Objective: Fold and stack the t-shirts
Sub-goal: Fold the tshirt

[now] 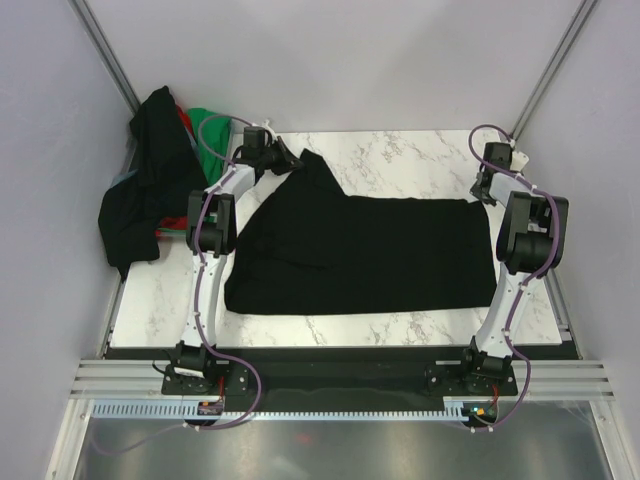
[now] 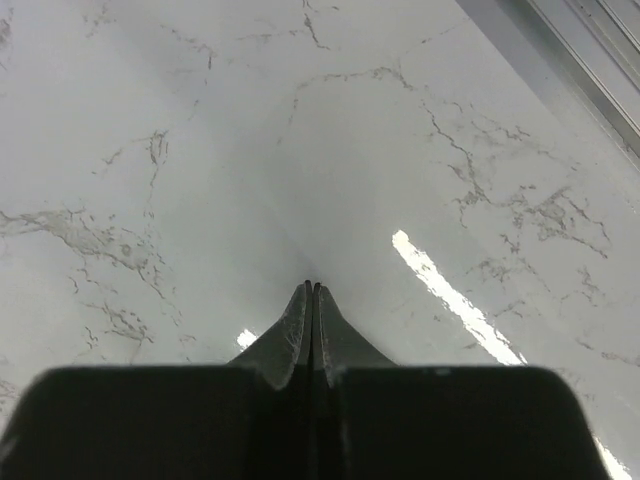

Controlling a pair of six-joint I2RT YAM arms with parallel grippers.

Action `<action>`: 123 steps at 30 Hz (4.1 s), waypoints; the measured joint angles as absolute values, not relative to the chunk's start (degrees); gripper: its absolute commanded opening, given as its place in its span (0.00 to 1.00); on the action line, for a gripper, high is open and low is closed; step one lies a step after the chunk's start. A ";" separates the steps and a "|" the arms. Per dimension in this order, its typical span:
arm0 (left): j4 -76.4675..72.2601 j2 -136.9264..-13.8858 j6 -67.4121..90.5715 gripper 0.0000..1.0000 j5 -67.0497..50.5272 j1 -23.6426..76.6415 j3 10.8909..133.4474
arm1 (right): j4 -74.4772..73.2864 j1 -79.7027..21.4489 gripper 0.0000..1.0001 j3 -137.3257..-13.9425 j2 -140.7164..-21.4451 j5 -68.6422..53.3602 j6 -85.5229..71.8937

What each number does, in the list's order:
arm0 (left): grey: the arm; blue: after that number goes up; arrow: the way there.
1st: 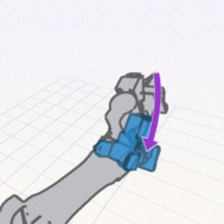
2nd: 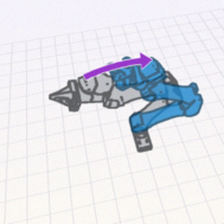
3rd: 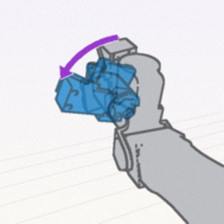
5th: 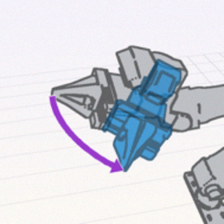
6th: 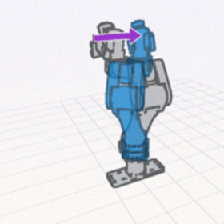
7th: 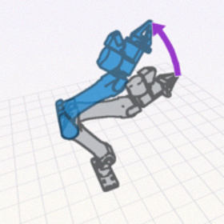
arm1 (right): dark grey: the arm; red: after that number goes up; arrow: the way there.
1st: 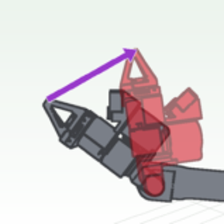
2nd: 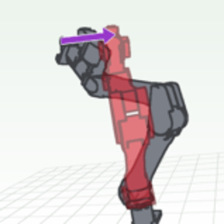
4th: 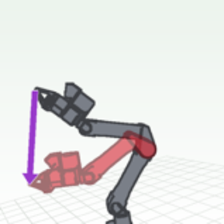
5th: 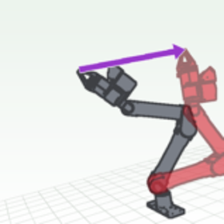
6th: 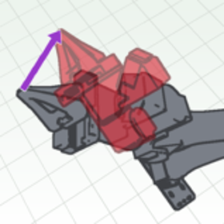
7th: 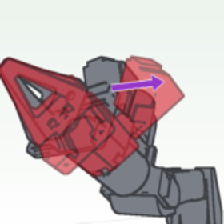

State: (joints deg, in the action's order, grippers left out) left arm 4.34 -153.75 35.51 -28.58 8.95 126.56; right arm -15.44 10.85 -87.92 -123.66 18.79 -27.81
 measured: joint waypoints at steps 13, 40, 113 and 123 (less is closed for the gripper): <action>16.36 -141.49 36.62 0.02 -25.56 8.84 123.02 | -18.46 7.92 0.00 -80.29 -109.30 13.72 -28.91; 17.93 -59.40 37.23 0.03 -16.56 9.15 48.21 | -21.96 13.32 0.00 -46.98 -69.58 6.24 -31.24; 47.92 -42.65 33.17 0.81 -0.03 22.00 55.20 | -20.16 -37.43 0.96 -87.37 -117.64 -0.38 -44.62; 46.98 -36.95 30.57 0.78 -0.30 22.00 49.82 | -16.82 -26.13 0.95 -105.75 -134.19 -8.73 -41.30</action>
State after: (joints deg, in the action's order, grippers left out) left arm 46.98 -36.95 30.57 -0.30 22.00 49.82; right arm -16.82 -26.13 -105.75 -134.19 -8.73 -41.30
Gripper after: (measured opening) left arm 0.791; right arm 0.938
